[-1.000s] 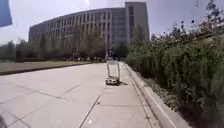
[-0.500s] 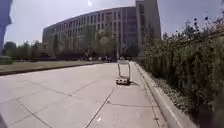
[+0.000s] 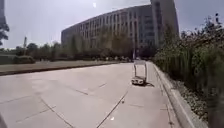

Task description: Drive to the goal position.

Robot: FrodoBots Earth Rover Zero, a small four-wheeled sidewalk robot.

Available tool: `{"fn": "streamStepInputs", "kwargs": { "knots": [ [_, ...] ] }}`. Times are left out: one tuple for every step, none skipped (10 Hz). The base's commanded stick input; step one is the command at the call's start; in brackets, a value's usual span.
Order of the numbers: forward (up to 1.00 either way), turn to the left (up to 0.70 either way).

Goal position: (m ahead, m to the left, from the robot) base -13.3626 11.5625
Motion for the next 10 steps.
{"fn": "streamStepInputs", "kwargs": {
  "knots": [
    [0.0, 0.7],
    [0.0, 0.7],
    [0.0, 0.7],
    [0.0, 0.7],
    [0.0, 0.7],
    [0.0, 0.7],
    [0.0, 0.7],
    [0.0, 0.7],
    [0.0, 0.7],
    [0.0, 0.7]
  ]
}}
